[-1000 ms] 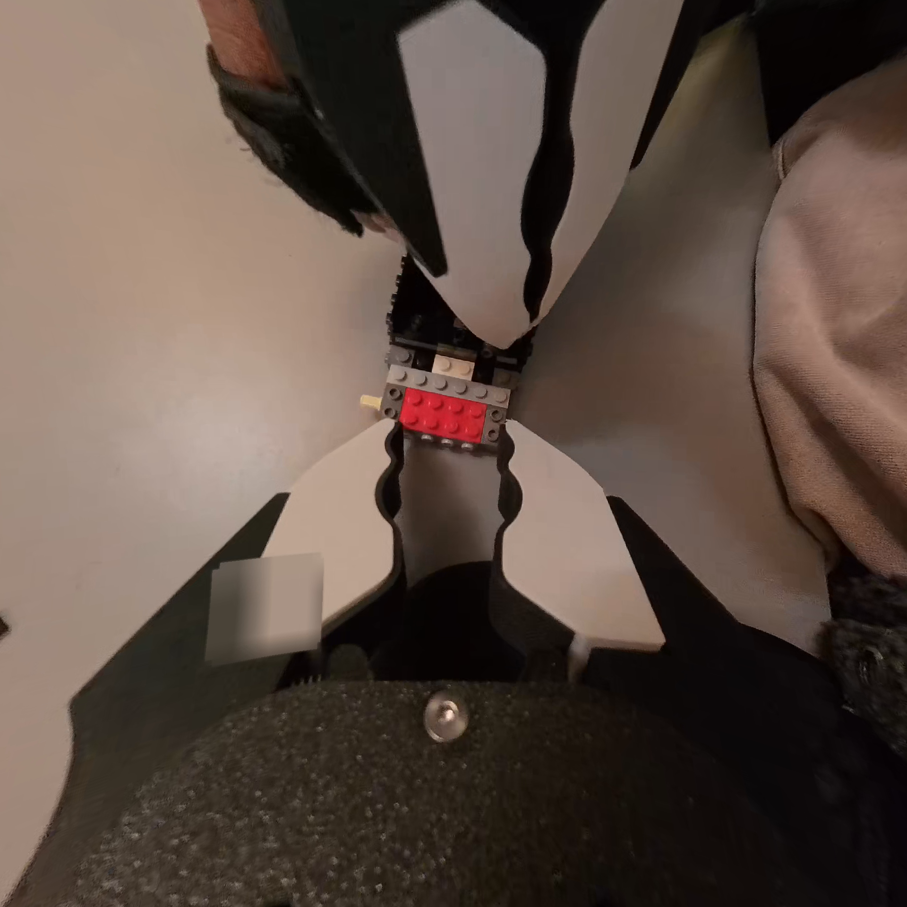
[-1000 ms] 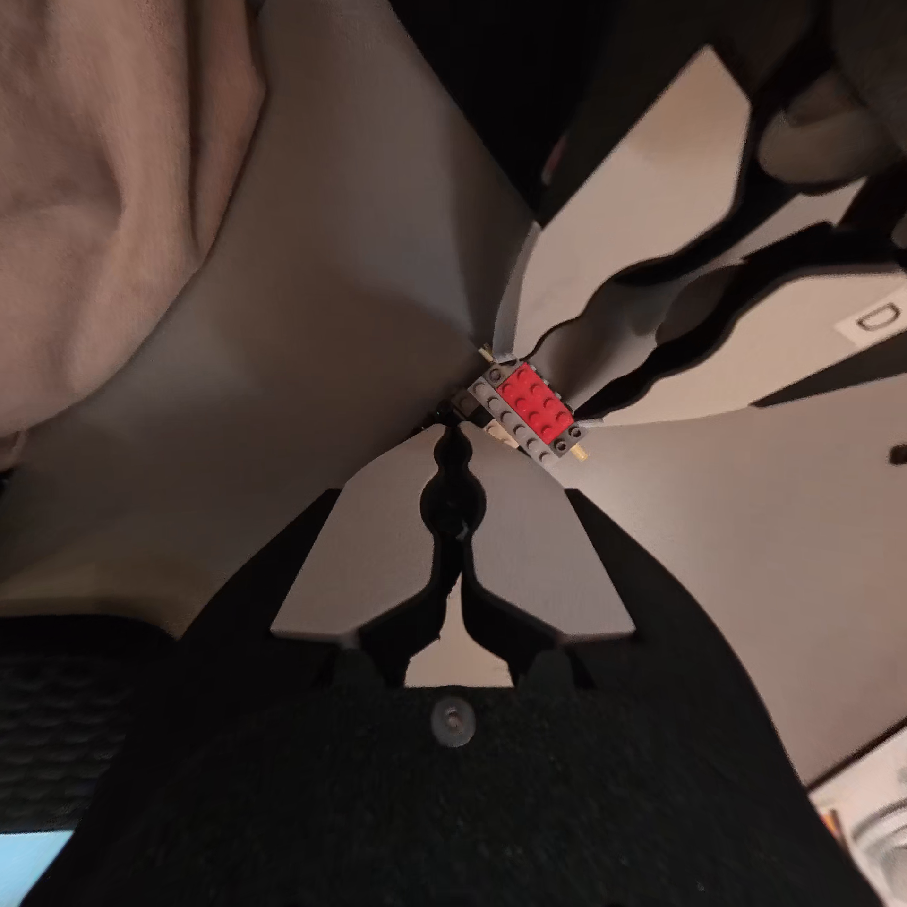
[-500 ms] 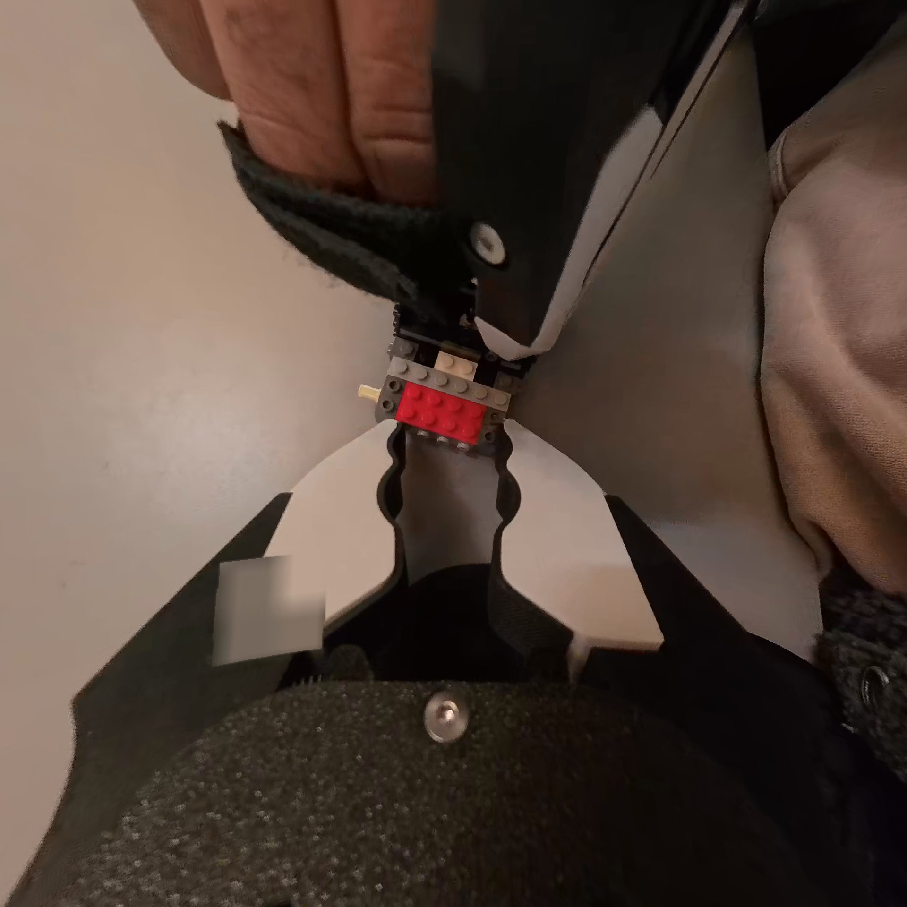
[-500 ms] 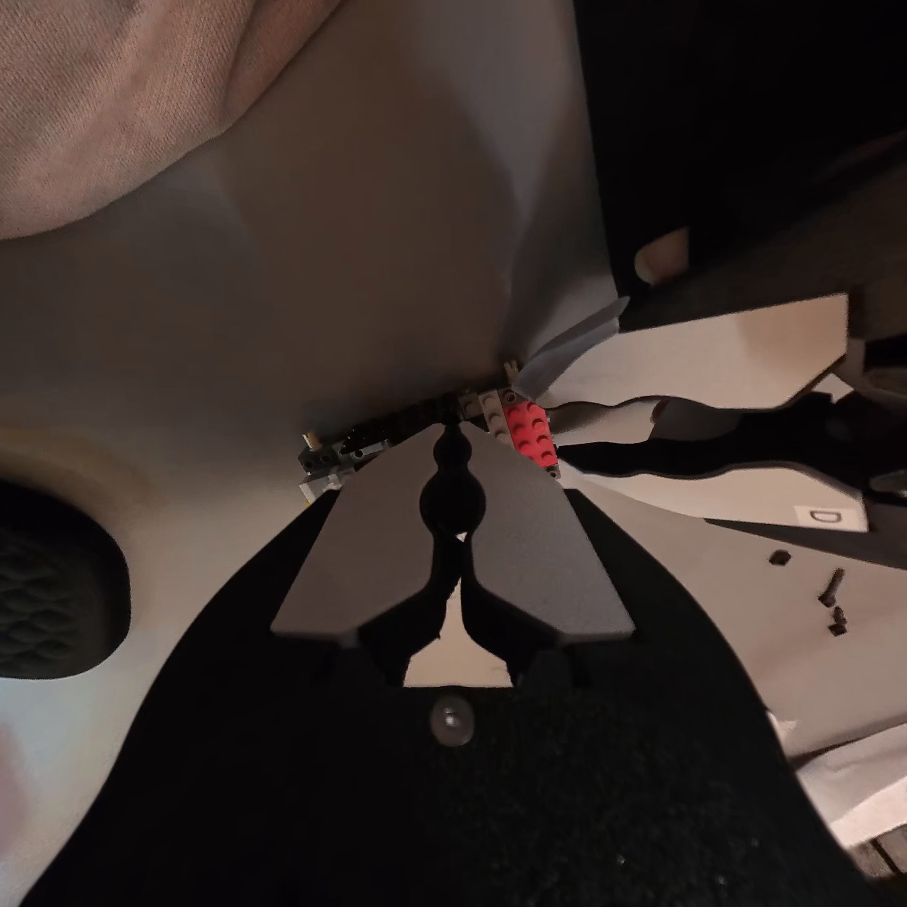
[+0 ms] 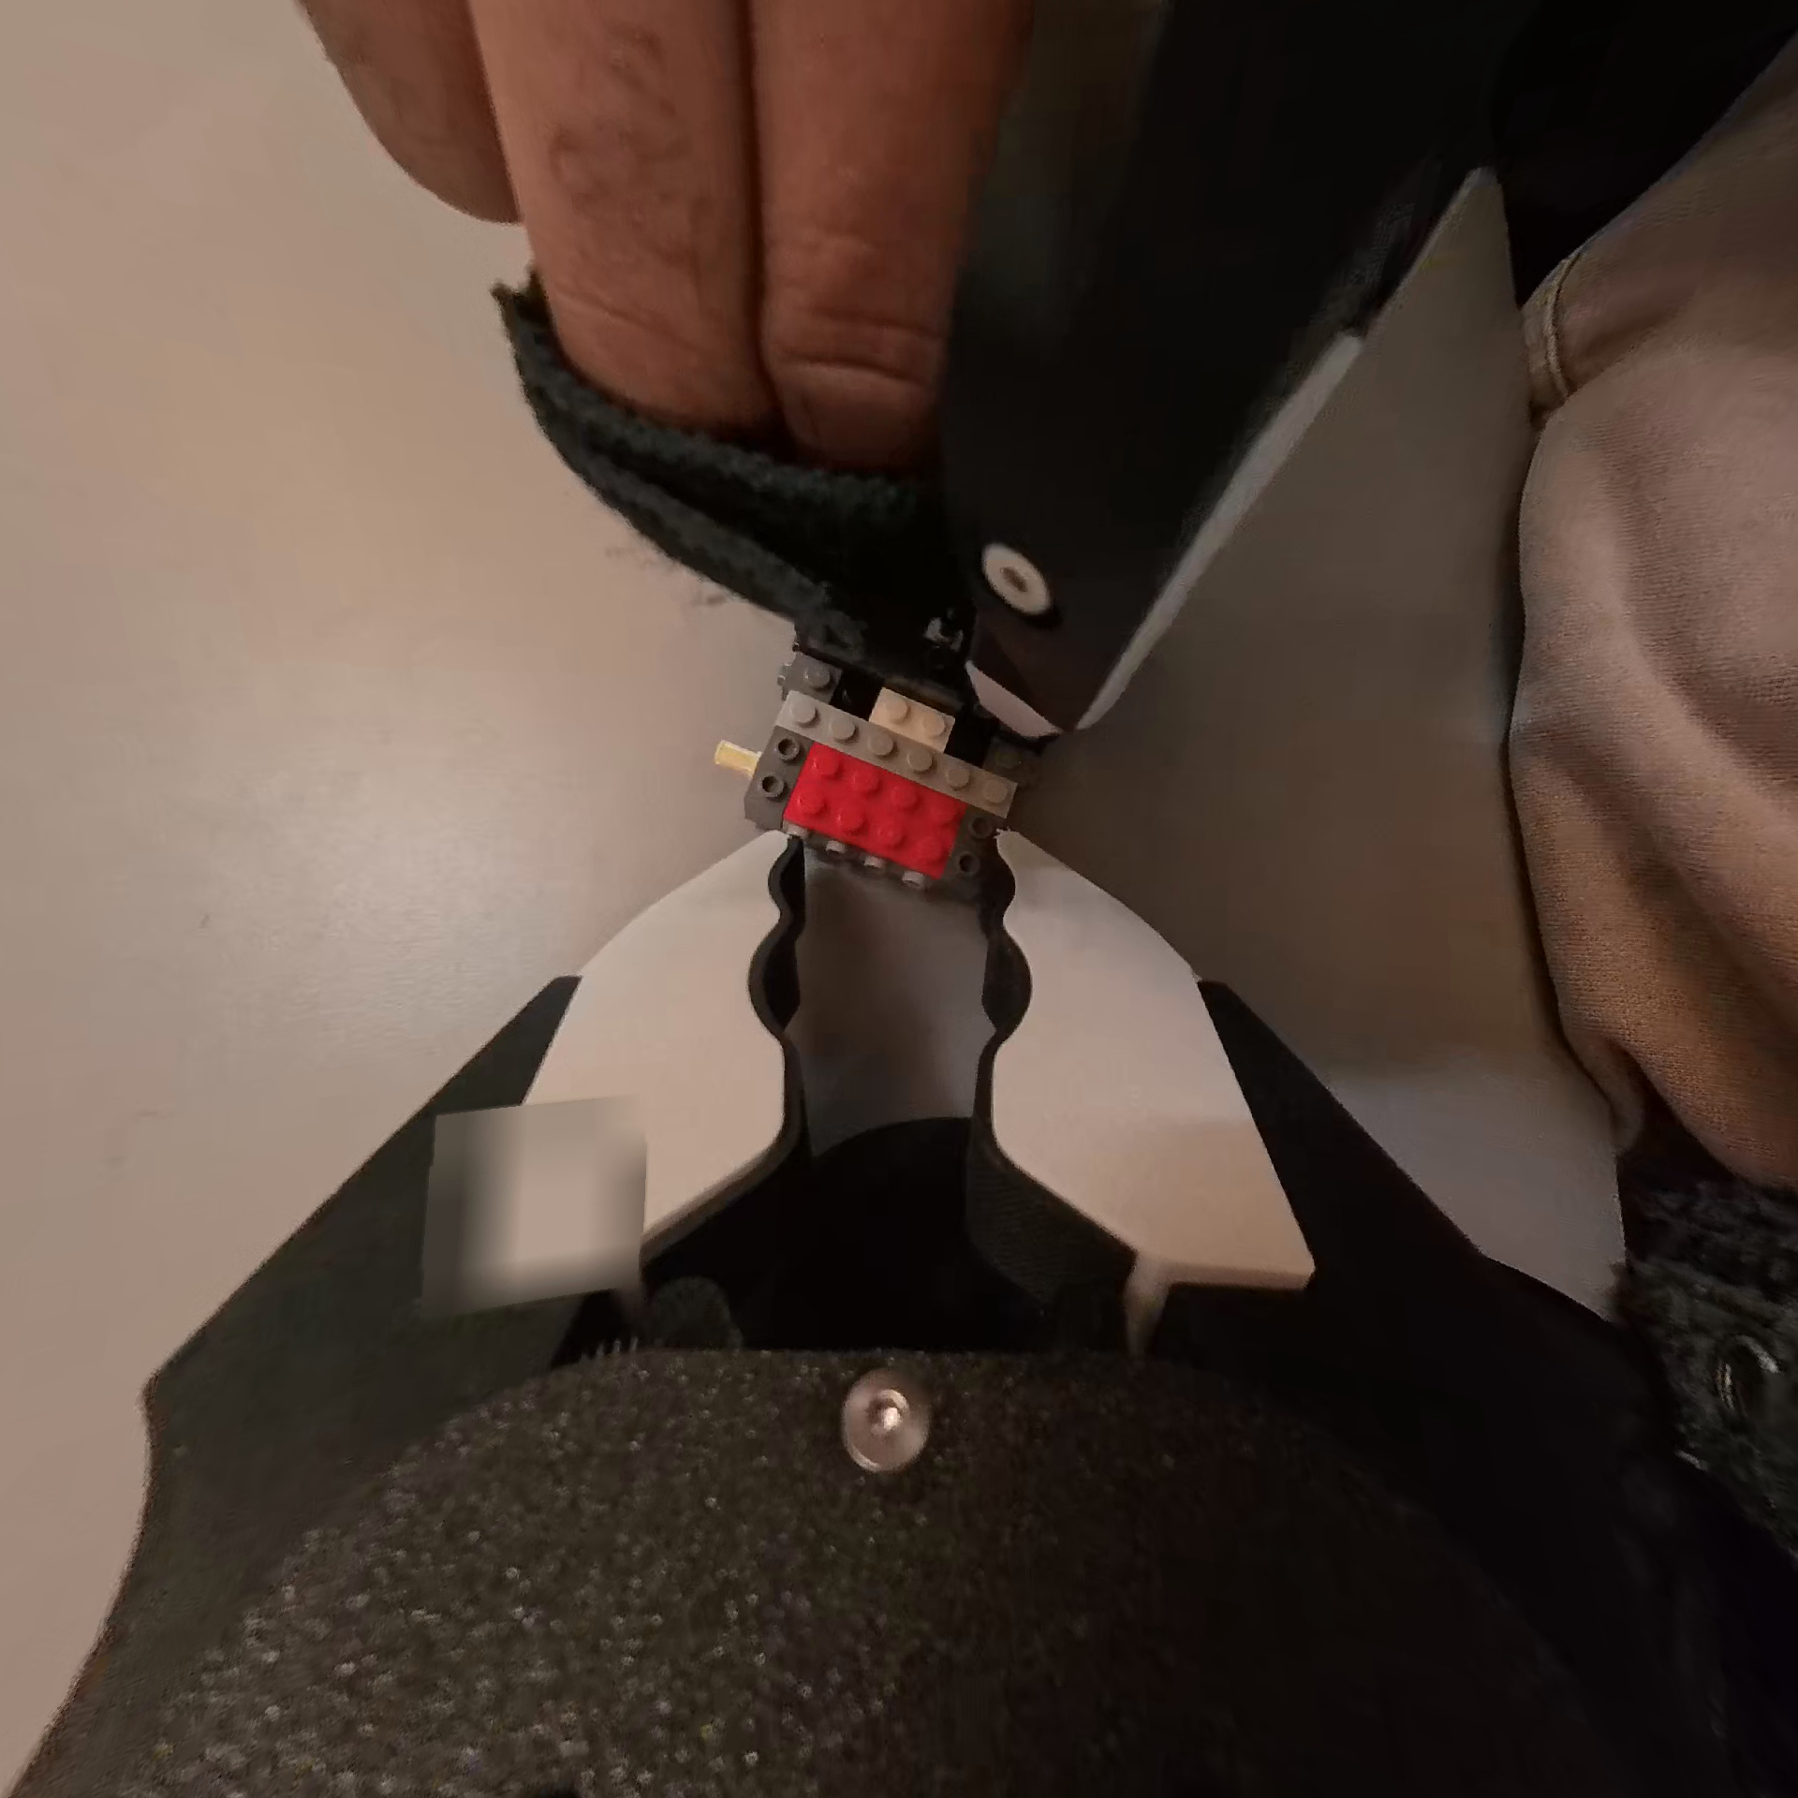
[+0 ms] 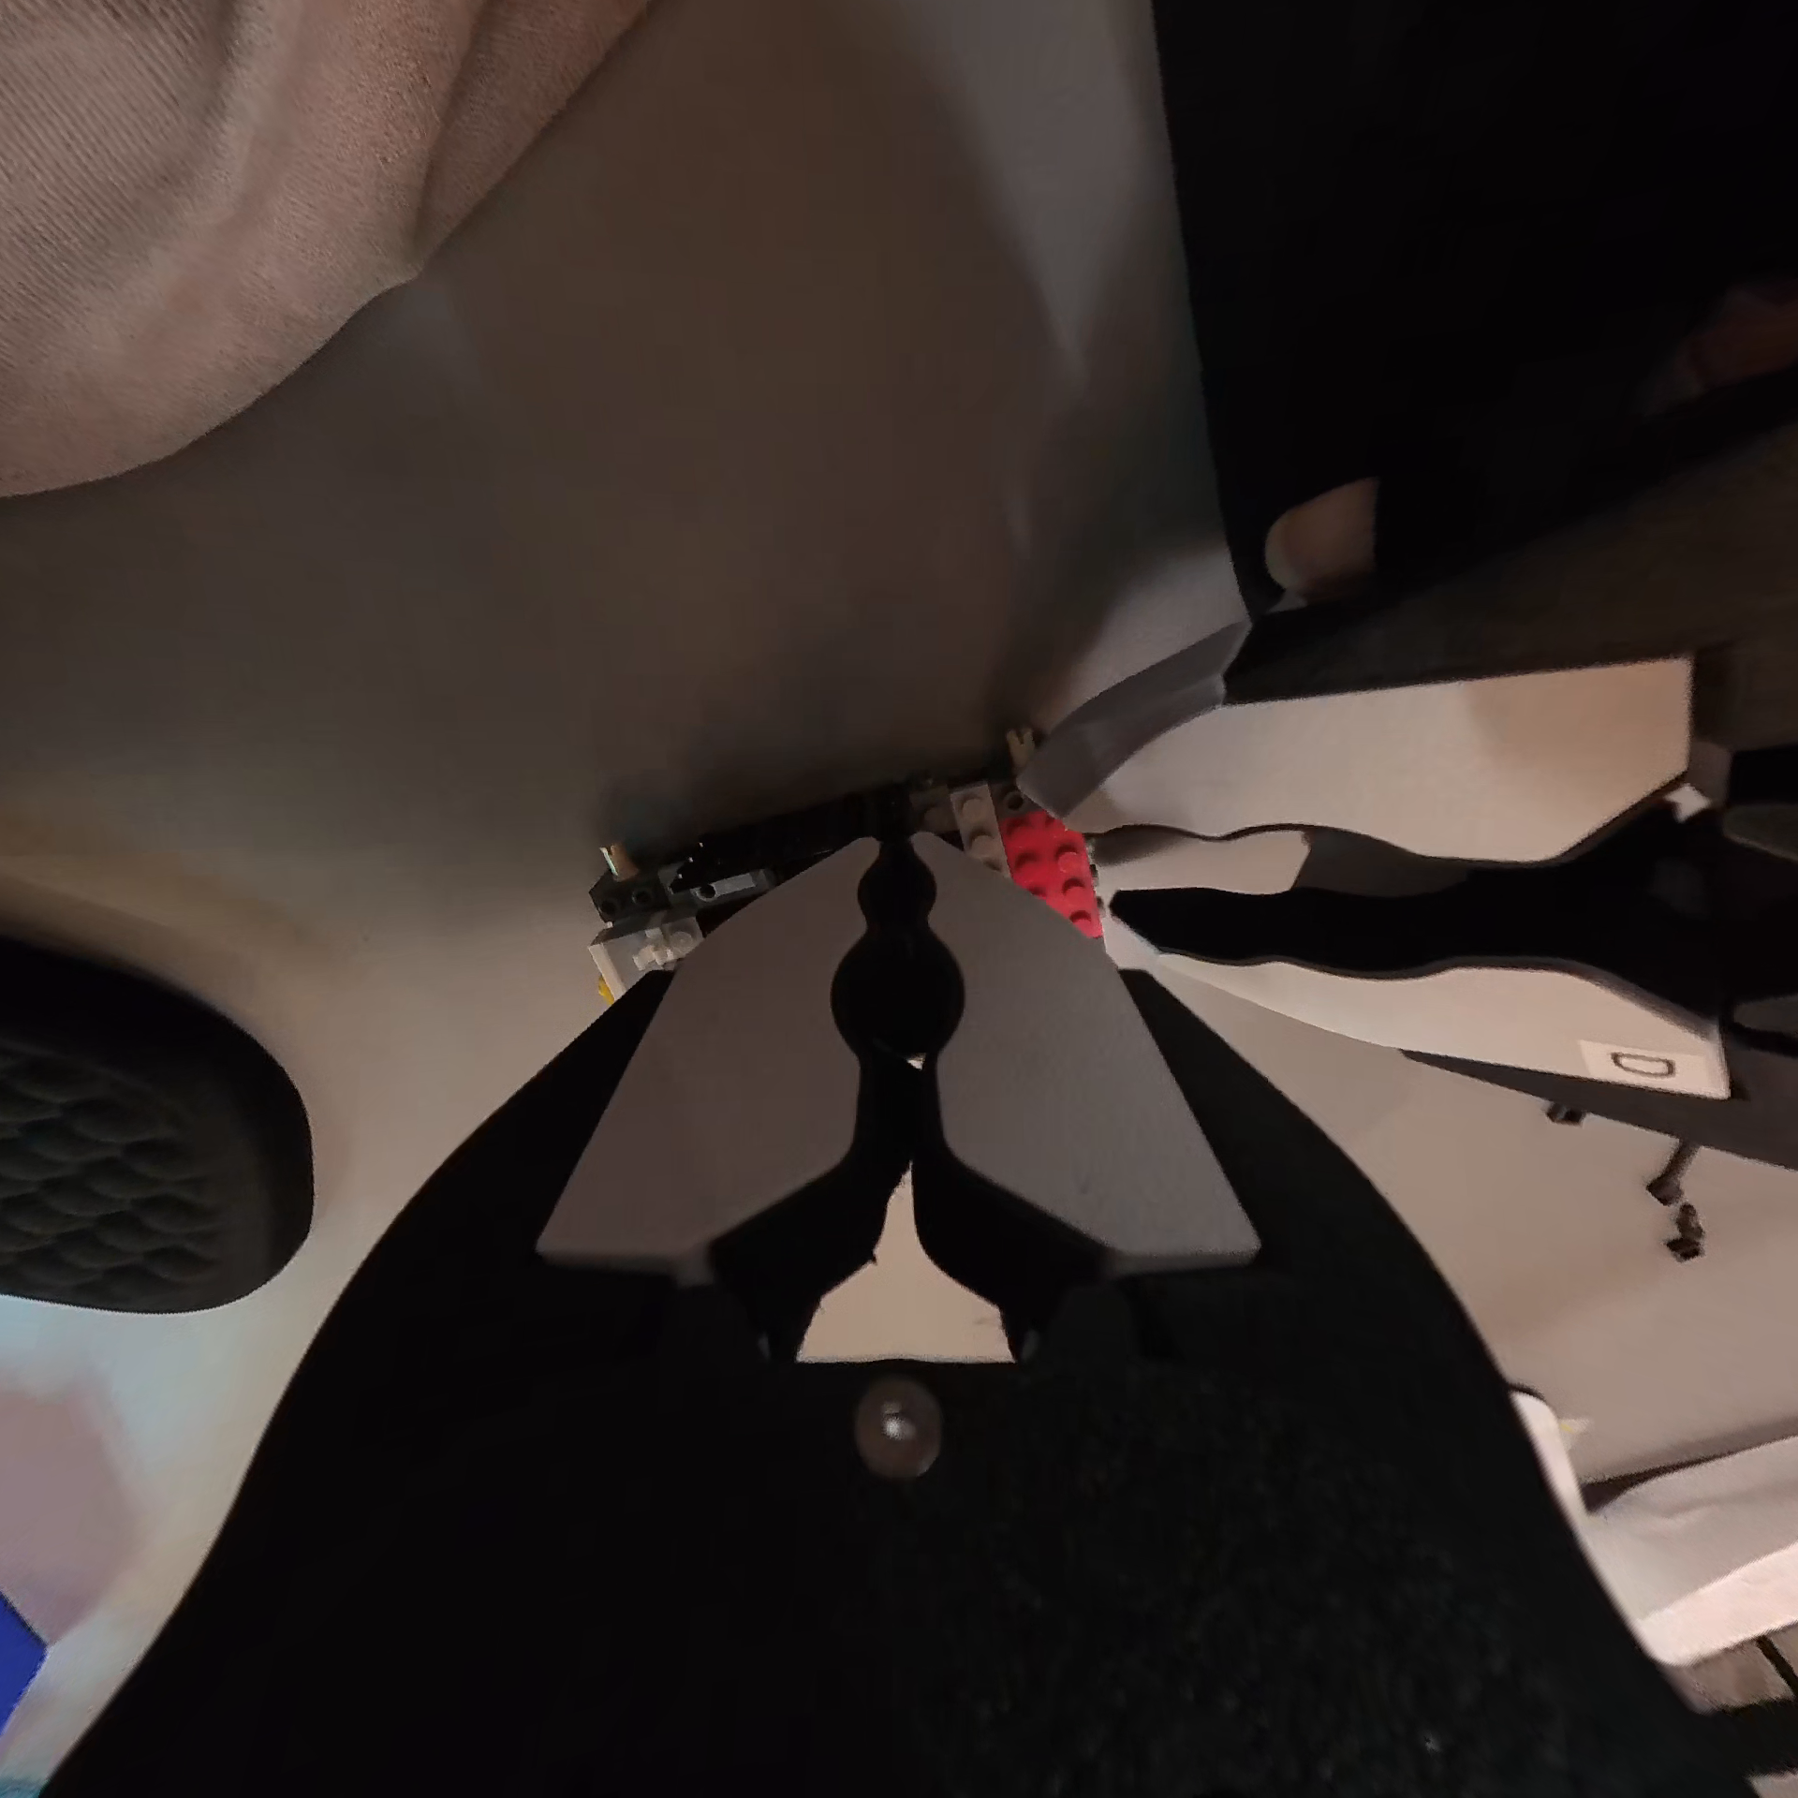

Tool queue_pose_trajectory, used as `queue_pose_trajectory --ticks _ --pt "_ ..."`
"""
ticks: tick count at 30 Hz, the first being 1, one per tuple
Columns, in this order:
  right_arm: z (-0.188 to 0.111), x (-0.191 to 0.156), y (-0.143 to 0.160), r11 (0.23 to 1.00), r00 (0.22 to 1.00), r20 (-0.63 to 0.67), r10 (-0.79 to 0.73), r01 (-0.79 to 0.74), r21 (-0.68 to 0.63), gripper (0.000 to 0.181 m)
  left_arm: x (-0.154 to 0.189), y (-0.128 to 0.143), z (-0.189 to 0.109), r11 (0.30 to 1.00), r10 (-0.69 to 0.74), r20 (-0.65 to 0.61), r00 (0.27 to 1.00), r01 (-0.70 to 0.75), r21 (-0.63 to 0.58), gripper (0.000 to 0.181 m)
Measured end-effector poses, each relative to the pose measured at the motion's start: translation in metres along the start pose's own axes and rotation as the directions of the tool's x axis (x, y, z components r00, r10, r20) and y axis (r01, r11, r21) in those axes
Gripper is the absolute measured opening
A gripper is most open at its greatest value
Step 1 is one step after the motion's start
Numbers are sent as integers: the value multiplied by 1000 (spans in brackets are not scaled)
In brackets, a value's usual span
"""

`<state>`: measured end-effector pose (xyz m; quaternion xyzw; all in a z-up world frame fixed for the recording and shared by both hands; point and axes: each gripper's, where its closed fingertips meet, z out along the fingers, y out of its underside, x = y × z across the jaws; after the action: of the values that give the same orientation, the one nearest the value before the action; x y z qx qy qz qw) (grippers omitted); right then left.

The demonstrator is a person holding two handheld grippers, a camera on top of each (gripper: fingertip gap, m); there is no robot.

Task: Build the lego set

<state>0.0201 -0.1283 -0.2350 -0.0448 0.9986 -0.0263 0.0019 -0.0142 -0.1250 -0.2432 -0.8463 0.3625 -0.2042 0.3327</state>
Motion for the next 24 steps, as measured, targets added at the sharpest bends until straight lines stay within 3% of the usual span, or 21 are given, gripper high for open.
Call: queue_pose_trajectory --ticks 4,9,14,18,21,24 --pt "-3 4 7 995 994 -68 87 -83 55 0 -1 -1 -1 1000 11 10 1000 -11 8 35" --pt "-38 7 7 924 941 -122 314 -274 266 0 0 -4 -4 999 8 2 1000 -8 33 44" --pt "-31 -16 20 722 758 -81 647 -576 383 40 2 -4 -3 999 43 2 999 -43 27 56" --pt "-12 -28 25 575 597 -111 795 -683 450 67 3 -4 1 998 62 2 998 -62 0 61" --pt "1 -29 30 469 492 -89 866 -739 483 74 1 -6 5 997 81 12 997 -81 -20 63" --pt "10 -26 33 472 493 -100 865 -728 498 67 -2 -8 9 993 109 31 994 -107 -45 61"
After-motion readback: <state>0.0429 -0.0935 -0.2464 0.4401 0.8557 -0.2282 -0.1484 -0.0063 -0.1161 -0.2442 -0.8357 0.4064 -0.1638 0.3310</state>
